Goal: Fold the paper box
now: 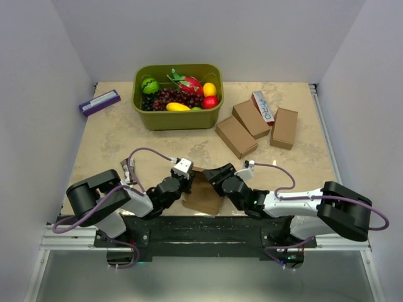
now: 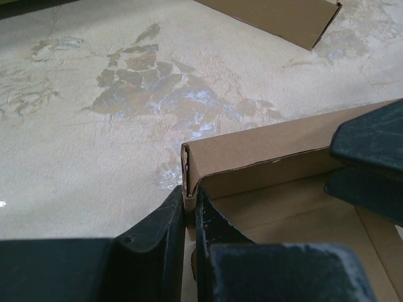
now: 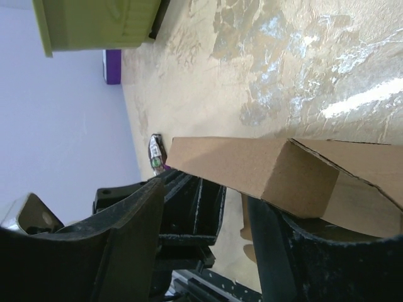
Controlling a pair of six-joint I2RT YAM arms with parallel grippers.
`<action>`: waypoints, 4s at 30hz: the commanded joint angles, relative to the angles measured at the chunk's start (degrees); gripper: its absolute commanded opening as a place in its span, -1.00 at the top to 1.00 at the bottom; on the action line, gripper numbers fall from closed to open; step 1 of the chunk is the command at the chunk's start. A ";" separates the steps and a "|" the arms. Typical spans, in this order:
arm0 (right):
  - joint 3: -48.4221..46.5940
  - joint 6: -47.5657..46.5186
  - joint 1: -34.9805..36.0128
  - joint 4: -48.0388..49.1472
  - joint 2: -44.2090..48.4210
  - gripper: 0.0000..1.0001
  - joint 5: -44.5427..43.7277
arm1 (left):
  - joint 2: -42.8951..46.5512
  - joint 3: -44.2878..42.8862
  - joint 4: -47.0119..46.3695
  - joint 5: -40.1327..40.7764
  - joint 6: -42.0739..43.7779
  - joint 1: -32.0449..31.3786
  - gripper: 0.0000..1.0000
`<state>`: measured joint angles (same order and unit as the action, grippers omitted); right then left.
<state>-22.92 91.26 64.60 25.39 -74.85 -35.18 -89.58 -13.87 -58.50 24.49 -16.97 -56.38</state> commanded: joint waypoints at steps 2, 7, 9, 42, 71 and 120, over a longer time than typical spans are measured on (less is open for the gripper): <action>-0.72 3.65 0.27 1.69 -0.38 -0.14 -6.74 | -0.86 0.86 -3.72 1.88 -0.26 -0.92 1.00; -1.34 4.10 0.18 1.60 -2.58 -0.08 -8.24 | -1.21 0.68 -3.81 2.58 0.18 -1.63 1.00; -1.52 4.01 0.18 1.33 -3.02 0.02 -8.41 | -1.21 0.68 -3.64 2.84 0.18 -1.71 1.00; -0.29 6.56 0.27 -0.16 -9.00 0.54 -7.45 | -2.00 -0.90 -2.23 0.47 2.38 -3.56 0.58; -1.52 6.29 0.27 -8.69 -5.13 0.63 -10.00 | -10.97 -11.18 16.40 25.07 -1.93 -4.70 1.00; -2.31 -43.54 -0.97 -33.48 16.58 -0.23 -0.07 | 10.13 -13.47 36.35 -18.34 0.62 8.22 1.00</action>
<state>-25.47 49.50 63.68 -12.12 -56.53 -36.82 -80.82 -26.92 -21.63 6.94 -16.95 -48.64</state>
